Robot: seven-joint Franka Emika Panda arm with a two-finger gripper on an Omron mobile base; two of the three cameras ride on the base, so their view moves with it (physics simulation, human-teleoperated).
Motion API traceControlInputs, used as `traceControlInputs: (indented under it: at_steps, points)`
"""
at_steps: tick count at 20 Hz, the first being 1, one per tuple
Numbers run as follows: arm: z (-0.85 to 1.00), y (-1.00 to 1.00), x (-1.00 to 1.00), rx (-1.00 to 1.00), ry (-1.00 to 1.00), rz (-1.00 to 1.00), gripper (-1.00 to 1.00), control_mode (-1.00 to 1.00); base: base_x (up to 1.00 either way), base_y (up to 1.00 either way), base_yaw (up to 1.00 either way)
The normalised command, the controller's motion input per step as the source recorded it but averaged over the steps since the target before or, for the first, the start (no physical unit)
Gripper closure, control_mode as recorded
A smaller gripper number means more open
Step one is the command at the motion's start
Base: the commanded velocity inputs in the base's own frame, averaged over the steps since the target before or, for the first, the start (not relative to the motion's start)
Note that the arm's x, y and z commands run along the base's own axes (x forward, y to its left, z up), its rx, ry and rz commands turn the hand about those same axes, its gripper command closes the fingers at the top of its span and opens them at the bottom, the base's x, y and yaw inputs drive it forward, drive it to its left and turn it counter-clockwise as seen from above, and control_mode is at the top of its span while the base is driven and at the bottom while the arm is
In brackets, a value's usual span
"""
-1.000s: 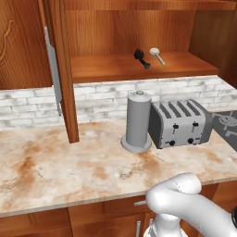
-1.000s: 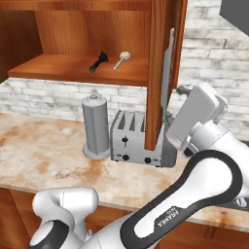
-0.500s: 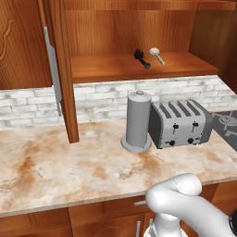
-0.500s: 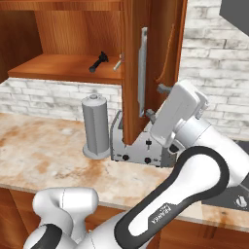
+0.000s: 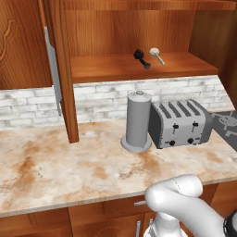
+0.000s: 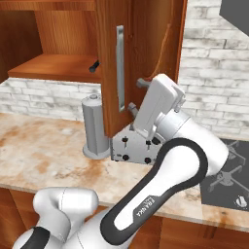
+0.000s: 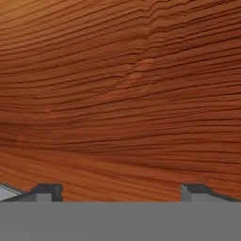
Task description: Pick up the dish brush and dish brush from the sink, and place them back in the cabinet, and close the cabinet doors.
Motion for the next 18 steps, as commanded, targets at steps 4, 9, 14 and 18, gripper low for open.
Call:
traceControlInputs:
  at_steps: [4,9,14,18]
  points:
    - [0.01,0.57,0.00,-0.01,-0.03,0.02,-1.00,-1.00,0.00,0.00,0.00]
    - [0.00,0.57,0.11,-0.01,-0.02,0.01,-1.00,-1.00,0.00,0.00,0.00]
    - [0.00,0.52,0.35,-0.01,0.00,0.00,-1.00,-1.00,0.00,0.00,0.00]
    - [0.00,0.31,0.62,0.00,0.00,0.00,-1.00,-1.00,0.00,0.00,0.00]
